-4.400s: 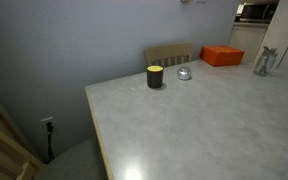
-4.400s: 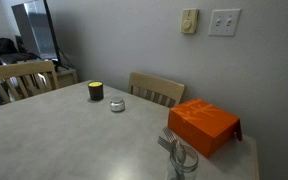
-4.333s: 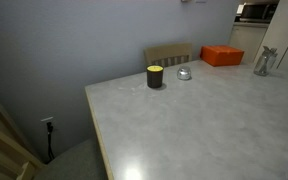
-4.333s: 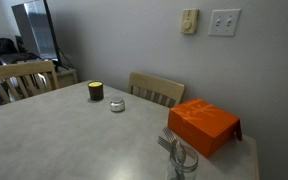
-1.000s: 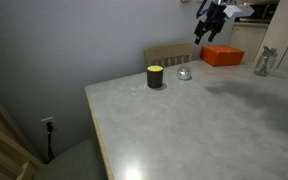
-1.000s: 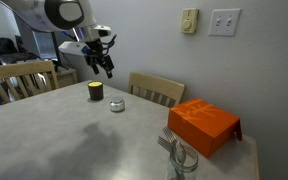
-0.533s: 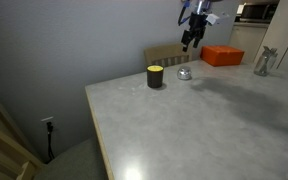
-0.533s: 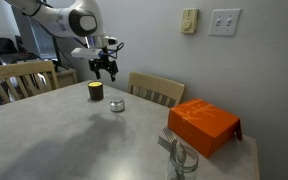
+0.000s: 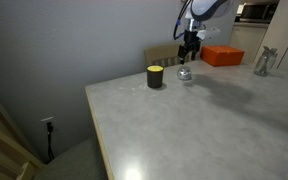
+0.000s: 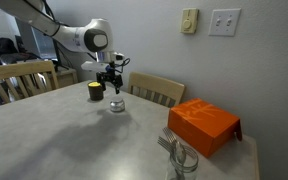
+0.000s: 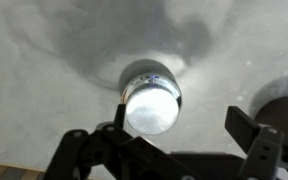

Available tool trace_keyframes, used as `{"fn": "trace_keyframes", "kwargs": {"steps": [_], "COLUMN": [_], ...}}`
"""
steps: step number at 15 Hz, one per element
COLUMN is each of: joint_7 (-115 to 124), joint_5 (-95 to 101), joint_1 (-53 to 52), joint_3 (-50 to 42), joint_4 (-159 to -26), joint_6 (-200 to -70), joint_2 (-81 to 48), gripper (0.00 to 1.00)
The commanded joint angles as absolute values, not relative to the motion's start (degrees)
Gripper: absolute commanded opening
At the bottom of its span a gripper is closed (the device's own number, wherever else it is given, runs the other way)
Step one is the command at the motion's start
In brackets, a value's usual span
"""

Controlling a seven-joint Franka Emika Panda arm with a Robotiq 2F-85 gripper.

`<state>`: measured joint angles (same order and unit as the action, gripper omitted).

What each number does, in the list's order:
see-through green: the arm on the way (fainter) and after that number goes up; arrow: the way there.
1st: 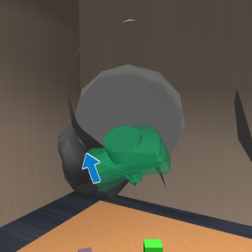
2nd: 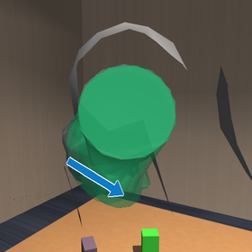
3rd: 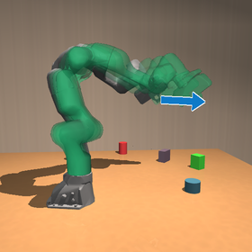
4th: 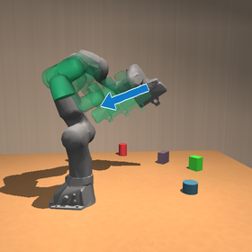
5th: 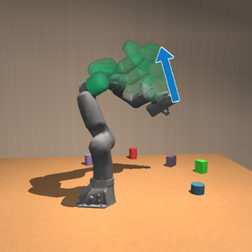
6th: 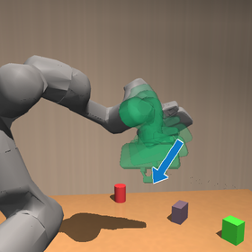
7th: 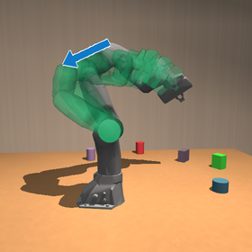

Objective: Put the lid on the table

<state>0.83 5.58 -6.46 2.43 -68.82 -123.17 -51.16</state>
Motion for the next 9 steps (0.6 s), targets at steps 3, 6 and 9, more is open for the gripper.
{"fn": "trace_keyframes", "kwargs": {"steps": [3, 6, 9], "joint_7": [5.6, 8.1, 8.9], "joint_5": [5.8, 5.5, 4.3], "joint_1": [-7.9, -7.4, -6.5], "joint_3": [-0.2, -1.4, -1.1], "joint_4": [-62.7, -63.1, -62.8], "joint_6": [-120.7, -120.9, -122.3], "joint_2": [-55.9, -56.4, -57.1], "gripper": [1.0, 1.0, 1.0]}}
